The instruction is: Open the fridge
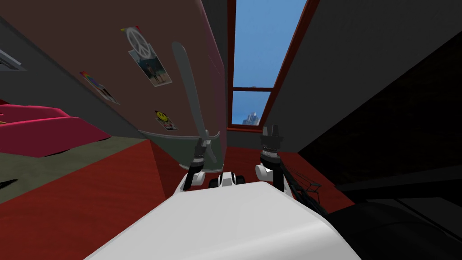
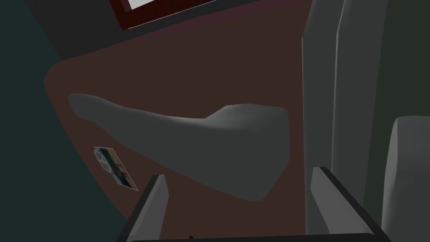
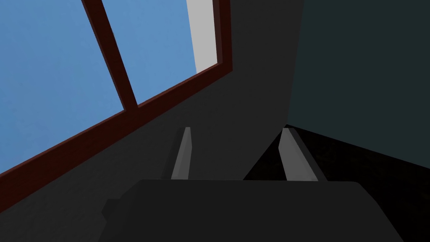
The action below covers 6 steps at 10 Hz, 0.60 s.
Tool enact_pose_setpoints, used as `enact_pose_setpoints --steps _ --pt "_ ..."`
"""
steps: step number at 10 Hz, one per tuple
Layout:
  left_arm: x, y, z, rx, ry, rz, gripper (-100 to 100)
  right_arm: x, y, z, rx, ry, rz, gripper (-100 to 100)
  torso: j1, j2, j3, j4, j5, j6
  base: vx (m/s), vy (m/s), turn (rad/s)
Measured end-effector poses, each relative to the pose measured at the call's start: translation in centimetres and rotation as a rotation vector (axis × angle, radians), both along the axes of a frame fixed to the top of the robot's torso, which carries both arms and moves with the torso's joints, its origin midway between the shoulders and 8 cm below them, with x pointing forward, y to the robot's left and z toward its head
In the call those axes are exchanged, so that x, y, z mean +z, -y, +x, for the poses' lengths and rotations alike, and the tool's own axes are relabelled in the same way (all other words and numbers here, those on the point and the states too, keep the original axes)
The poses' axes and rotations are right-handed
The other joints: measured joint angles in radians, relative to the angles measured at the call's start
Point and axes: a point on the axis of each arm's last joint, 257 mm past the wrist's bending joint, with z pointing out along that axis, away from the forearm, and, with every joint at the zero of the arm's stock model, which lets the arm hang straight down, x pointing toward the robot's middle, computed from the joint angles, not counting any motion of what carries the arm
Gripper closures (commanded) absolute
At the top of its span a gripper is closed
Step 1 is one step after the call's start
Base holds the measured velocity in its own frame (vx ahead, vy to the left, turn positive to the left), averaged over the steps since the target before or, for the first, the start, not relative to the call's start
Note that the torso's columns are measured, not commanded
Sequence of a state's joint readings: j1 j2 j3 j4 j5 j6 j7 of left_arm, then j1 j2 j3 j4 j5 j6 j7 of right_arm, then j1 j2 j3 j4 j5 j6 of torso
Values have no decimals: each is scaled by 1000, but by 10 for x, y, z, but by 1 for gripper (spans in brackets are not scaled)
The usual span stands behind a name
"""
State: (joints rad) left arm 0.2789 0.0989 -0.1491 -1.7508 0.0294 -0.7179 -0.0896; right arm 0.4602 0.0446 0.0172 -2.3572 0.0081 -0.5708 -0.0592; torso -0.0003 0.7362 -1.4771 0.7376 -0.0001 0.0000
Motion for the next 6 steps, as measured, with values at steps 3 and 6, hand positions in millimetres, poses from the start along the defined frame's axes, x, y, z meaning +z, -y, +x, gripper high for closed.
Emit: enact_pose_setpoints --steps 3,6 --pt "13 0 4 -1 -1 0 -100 0 0 0 0 0 0 0 0 1 1 0 0 0 28 -3 4" --pt "4 0 2 0 -5 -1 100 0 0 0 0 0 0 0 0 4 2 1 0 0 -32 4 -6"
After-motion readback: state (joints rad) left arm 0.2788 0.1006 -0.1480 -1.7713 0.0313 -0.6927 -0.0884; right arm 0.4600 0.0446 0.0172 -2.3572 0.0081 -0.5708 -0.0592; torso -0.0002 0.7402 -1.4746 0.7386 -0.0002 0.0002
